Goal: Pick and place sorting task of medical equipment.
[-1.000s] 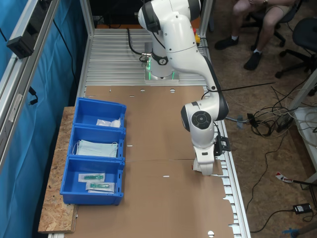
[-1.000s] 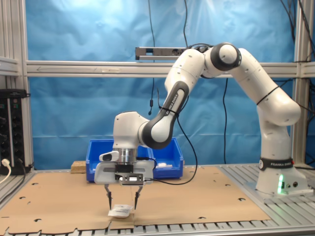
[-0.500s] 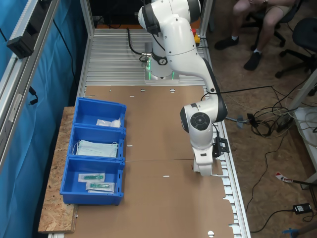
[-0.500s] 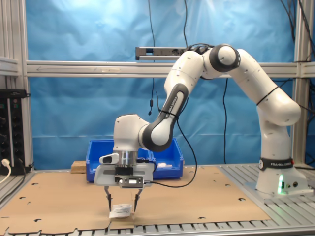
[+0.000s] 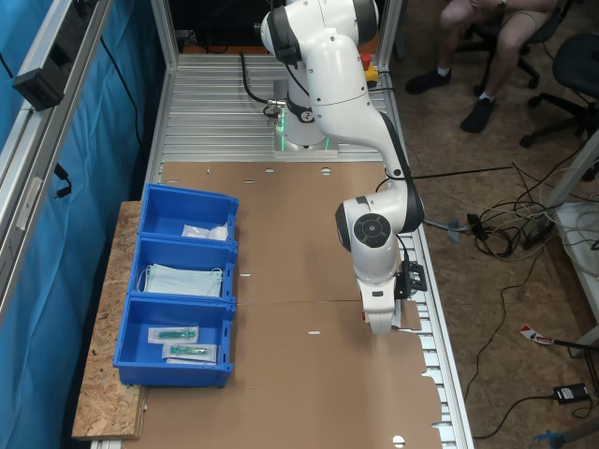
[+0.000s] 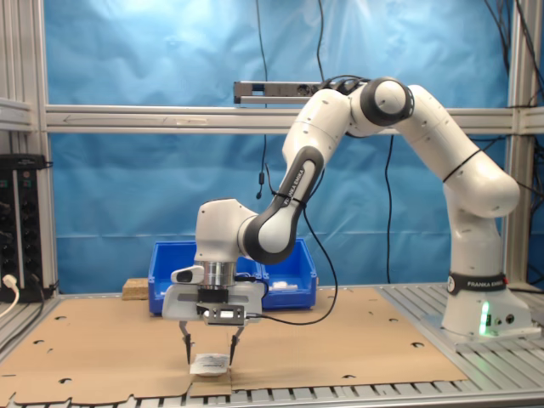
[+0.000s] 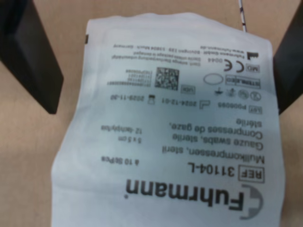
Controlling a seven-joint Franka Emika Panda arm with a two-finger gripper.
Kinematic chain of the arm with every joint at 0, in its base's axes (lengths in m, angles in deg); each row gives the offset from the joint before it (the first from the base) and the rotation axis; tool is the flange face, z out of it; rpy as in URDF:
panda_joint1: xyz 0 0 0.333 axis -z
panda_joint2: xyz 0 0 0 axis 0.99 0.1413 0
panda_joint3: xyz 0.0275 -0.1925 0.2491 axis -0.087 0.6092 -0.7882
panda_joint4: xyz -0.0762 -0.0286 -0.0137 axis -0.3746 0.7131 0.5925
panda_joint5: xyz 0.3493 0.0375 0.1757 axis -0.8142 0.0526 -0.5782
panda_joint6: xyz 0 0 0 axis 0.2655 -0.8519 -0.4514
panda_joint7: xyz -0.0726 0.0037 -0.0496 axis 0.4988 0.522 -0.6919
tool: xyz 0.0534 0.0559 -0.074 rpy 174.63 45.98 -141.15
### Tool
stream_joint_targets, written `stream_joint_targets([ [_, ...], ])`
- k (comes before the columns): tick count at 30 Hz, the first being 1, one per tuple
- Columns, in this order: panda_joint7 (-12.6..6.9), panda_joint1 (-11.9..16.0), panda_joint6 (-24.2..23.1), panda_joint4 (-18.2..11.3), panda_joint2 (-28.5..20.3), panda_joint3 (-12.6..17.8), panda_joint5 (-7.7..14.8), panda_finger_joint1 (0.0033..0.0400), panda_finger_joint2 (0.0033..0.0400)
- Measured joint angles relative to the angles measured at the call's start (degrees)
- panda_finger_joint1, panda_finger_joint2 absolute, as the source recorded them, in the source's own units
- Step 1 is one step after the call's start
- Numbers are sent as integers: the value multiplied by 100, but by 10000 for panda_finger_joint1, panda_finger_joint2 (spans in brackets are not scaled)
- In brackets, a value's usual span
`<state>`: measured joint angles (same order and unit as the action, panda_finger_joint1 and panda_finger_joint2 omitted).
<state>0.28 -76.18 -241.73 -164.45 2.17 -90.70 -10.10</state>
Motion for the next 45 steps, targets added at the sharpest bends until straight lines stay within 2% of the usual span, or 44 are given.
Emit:
stream_joint_targets([
  [45, 0, -104, -61, 18, 135, 35, 0, 400, 400],
])
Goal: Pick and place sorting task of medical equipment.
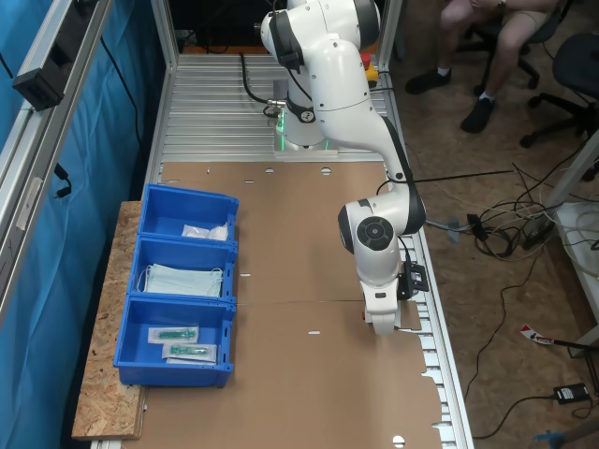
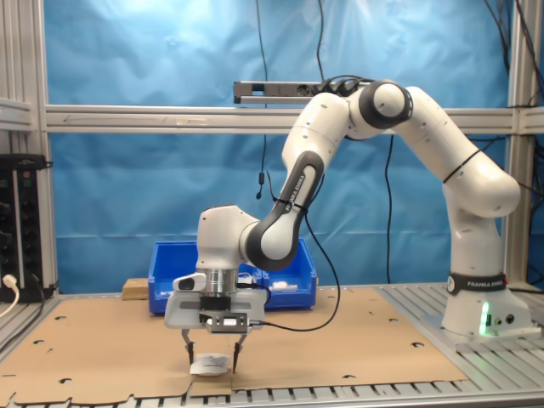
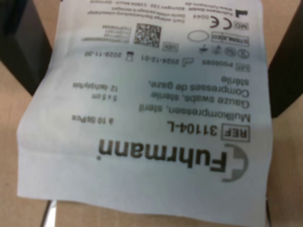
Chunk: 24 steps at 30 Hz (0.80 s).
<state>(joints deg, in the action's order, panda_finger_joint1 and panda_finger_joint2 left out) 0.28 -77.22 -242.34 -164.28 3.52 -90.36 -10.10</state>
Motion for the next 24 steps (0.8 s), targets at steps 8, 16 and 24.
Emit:
stream_joint_targets([
  [8, 0, -1, -10, 0, 0, 0, 0, 400, 400],
  [16, 0, -1, -13, 0, 0, 0, 0, 346, 346],
  [24, 0, -1, -16, 0, 0, 0, 0, 158, 158],
])
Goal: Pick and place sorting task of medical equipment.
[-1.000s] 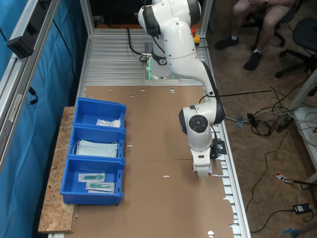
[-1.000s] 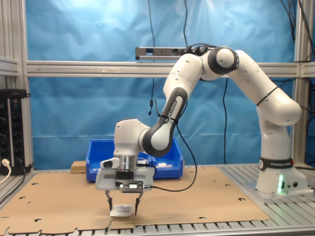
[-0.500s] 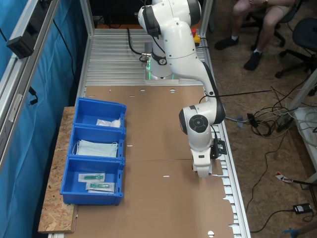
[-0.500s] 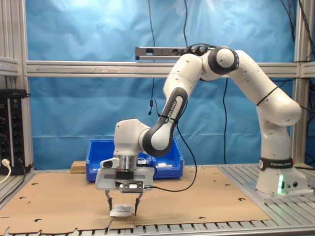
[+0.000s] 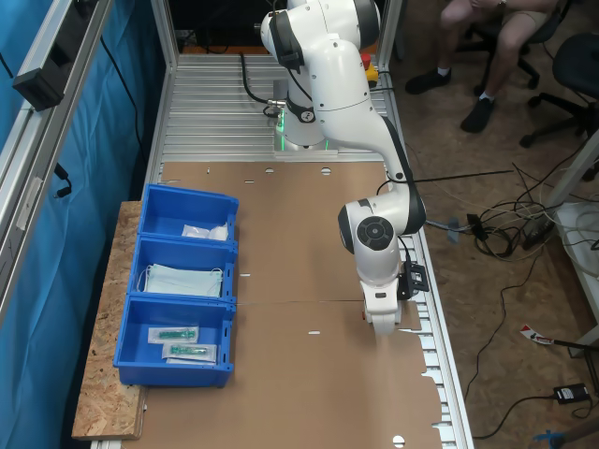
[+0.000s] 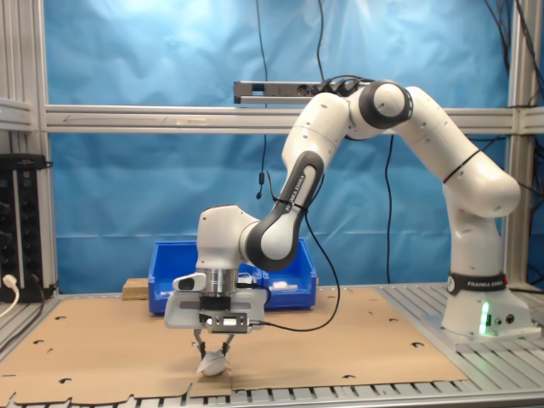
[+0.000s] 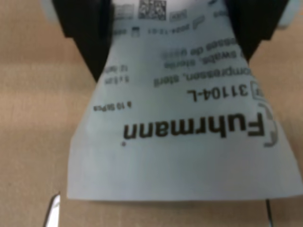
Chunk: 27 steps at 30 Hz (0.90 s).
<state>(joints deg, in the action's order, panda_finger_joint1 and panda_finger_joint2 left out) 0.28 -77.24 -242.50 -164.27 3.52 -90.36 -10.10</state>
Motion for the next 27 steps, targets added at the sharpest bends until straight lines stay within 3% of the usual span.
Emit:
stream_joint_targets([
  [5, 0, 0, -9, 12, -7, 0, 0, 158, 158],
  [6, 0, 0, -10, 13, -14, 0, 0, 75, 75],
  [14, 0, -6, 3, -2, -109, 35, 0, 73, 73],
  [27, 0, -5, 926, -204, -1296, 390, 0, 73, 73],
])
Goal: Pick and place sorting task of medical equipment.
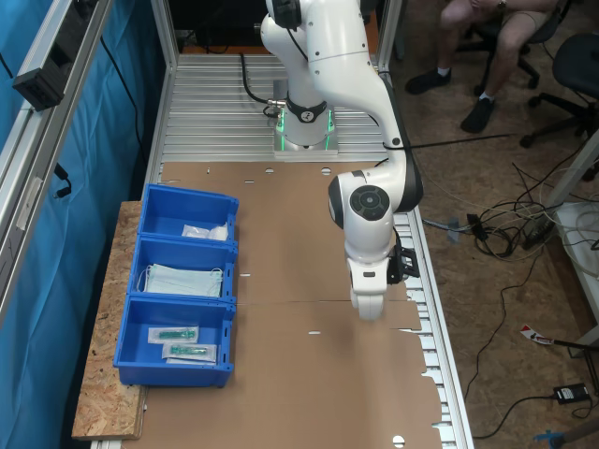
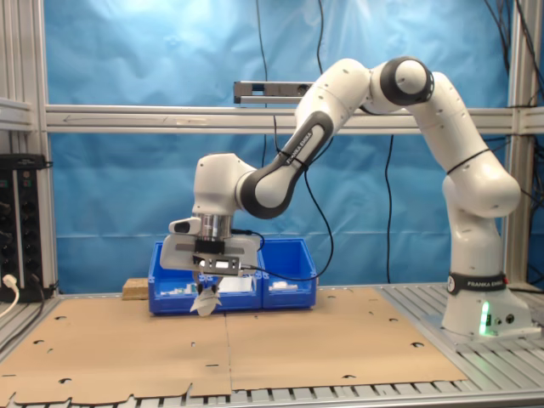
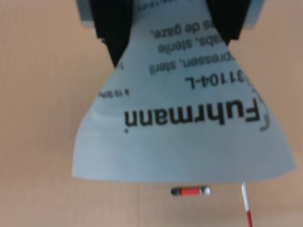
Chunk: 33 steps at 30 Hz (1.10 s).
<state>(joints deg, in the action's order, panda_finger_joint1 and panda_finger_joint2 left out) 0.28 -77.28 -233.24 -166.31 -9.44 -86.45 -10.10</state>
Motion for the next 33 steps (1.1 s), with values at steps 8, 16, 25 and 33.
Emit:
stream_joint_targets([
  [8, 0, 68, 1220, -52, -1109, 269, 0, 74, 74],
  [16, 0, 364, 2432, -95, -1997, 470, 0, 74, 74],
  [25, 0, 941, 3262, -97, -2461, 619, 0, 74, 74],
  [33, 0, 1694, 3798, -134, -2539, 811, 0, 74, 74],
])
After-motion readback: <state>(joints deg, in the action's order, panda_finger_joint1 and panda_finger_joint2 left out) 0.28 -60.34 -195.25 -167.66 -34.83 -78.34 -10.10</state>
